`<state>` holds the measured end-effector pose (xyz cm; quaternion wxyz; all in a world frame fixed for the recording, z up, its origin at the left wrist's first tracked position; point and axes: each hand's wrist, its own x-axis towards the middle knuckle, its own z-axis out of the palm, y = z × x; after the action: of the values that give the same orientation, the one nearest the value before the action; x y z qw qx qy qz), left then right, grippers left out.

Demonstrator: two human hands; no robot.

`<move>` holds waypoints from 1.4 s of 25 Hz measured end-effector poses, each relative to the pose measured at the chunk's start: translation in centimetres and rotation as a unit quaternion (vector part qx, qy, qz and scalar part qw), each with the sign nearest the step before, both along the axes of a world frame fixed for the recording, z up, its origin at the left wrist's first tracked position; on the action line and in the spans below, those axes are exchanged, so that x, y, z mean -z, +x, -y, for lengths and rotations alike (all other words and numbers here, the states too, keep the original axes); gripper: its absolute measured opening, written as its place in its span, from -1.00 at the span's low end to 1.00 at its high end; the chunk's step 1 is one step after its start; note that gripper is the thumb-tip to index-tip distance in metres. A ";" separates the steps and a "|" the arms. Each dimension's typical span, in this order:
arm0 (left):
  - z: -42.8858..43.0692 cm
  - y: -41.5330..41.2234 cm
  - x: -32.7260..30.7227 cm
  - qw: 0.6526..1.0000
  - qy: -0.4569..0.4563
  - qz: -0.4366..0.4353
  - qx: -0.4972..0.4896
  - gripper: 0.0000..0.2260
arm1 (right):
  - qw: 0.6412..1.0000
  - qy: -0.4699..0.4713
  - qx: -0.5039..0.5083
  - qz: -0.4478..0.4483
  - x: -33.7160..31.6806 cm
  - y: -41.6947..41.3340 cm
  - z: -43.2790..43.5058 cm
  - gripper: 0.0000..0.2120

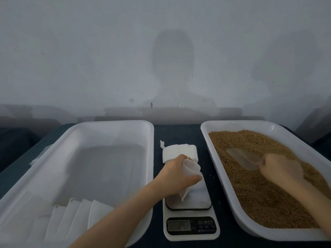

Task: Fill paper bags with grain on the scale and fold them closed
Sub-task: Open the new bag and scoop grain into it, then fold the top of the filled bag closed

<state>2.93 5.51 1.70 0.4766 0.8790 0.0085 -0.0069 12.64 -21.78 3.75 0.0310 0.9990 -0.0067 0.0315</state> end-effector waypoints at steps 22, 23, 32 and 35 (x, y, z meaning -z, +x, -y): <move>-1.0 0.7 0.6 0.999 -0.023 -0.004 0.028 -0.67 | 0.899 0.284 -0.328 -0.066 -0.2 -5.5 -11.3 -0.91; -1.3 0.7 0.4 1.000 -0.022 0.002 0.014 -0.70 | 0.896 0.296 -0.328 -0.055 -0.2 -5.3 -11.2 -0.94; -2.5 0.3 -0.9 0.994 0.070 0.046 -0.067 -0.88 | 0.868 0.397 -0.298 -0.006 -0.1 -3.9 -10.1 -0.70; -2.8 0.0 -1.4 0.994 0.075 0.045 -0.059 -0.87 | 0.855 0.419 -0.304 0.019 -0.3 -3.9 -10.5 -0.64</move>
<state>2.91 8.33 3.09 0.4085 0.9098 0.0397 0.0613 8.72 -11.28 4.02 -0.4019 0.8690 0.2839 0.0522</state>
